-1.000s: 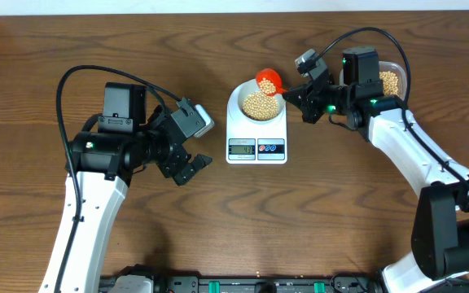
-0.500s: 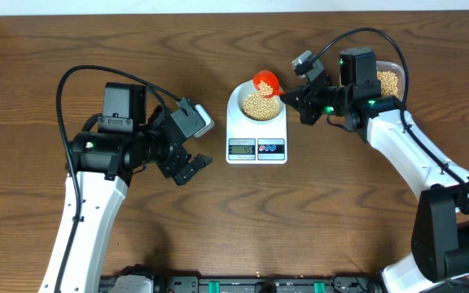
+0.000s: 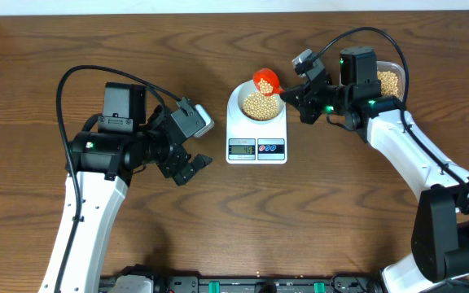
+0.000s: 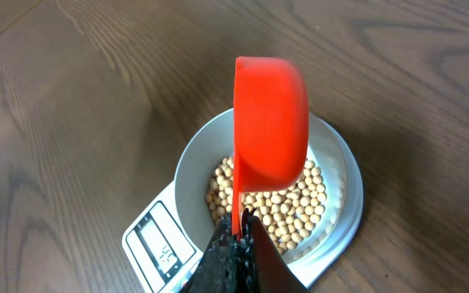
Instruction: Scoop item into bowl and weigh 50g on scale
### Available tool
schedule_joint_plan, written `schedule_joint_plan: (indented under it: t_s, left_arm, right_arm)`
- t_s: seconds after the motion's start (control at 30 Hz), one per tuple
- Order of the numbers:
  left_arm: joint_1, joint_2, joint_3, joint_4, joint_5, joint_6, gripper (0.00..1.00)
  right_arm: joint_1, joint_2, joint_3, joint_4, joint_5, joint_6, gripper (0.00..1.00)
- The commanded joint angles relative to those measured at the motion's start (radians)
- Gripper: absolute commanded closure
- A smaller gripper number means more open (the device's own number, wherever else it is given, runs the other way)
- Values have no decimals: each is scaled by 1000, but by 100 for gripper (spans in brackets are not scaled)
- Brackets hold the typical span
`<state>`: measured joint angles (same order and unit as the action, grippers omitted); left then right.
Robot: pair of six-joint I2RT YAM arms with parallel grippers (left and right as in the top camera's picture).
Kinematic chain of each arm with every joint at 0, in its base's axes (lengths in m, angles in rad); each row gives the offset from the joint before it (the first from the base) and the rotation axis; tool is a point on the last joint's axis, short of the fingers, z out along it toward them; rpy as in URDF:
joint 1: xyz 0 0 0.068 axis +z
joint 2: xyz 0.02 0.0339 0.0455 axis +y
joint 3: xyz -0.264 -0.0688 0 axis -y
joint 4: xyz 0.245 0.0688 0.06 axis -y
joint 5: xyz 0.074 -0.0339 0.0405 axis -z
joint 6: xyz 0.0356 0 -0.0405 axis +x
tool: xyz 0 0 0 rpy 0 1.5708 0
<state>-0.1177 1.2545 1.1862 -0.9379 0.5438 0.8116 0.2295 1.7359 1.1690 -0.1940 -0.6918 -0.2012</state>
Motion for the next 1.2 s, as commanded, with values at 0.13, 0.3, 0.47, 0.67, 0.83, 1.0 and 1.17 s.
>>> schedule_joint_plan:
  t_s: [0.13,0.3,0.47,0.67,0.83,1.0,1.17]
  left_arm:
    - [5,-14,16,-3,-2,-5,2]
    - [5,-14,16,-3,-2,-5,2]
    - [5,-14,16,-3,-2,-5,2]
    - [5,-14,16,-3,-2,-5,2]
    - [5,-14,16,-3,-2,-5,2]
    - [5,-14,16,-3,-2,-5,2]
    - [5,-14,16,-3,-2,-5,2]
  right_arm:
    - [4,-42,-5,3,-17,-13,99]
    - [8,-42,-5,-19,63,-25,99]
    - [8,-59,-5,-14,17,-24,99]
    - [9,-61,-5,-24,27,-24,99]
    - [12,-56,-5,-44,61,-63,99]
    - [14,-63,-5,-23,17,-61,99]
    - [14,-62,-5,-30,20,-61,99]
